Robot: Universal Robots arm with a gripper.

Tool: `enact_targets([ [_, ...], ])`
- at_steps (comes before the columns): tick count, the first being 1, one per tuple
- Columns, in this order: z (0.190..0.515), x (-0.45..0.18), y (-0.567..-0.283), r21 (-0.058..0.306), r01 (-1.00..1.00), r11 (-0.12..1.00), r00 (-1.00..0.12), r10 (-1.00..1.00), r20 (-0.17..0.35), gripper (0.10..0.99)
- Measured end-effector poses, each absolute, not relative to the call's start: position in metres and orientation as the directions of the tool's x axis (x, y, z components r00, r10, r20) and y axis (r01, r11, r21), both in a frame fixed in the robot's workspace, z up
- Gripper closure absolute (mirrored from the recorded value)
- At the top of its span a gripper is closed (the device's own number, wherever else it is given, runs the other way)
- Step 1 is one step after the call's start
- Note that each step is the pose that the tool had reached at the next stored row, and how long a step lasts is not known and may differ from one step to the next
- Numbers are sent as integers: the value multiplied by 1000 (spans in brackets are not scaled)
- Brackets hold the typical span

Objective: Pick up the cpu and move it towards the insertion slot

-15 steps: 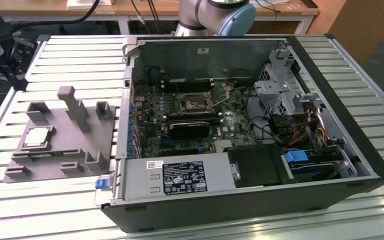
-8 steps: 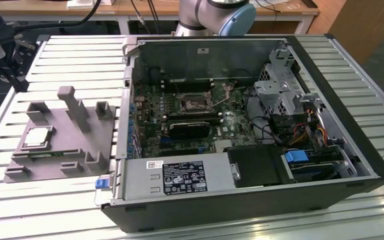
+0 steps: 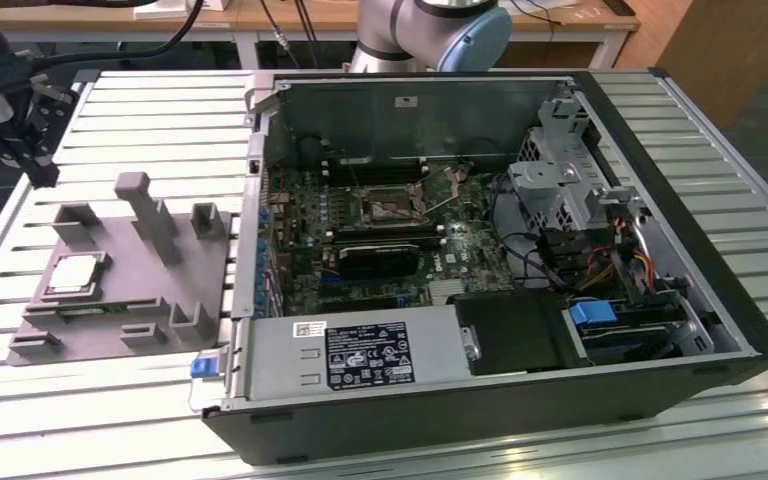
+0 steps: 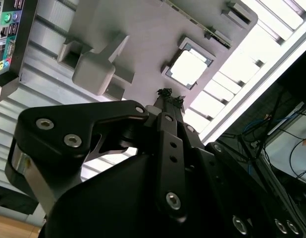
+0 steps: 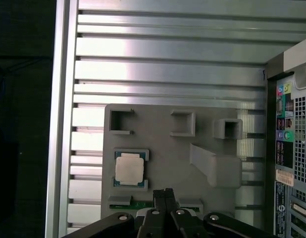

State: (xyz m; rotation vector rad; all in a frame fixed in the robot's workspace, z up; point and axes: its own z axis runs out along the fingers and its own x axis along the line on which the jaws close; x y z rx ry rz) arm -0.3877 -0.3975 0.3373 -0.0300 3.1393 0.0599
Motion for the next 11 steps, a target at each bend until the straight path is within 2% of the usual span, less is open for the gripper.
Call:
enact_targets([
  [11,334,-388,-398,38,-19,999,-1000,-19,-2,984],
])
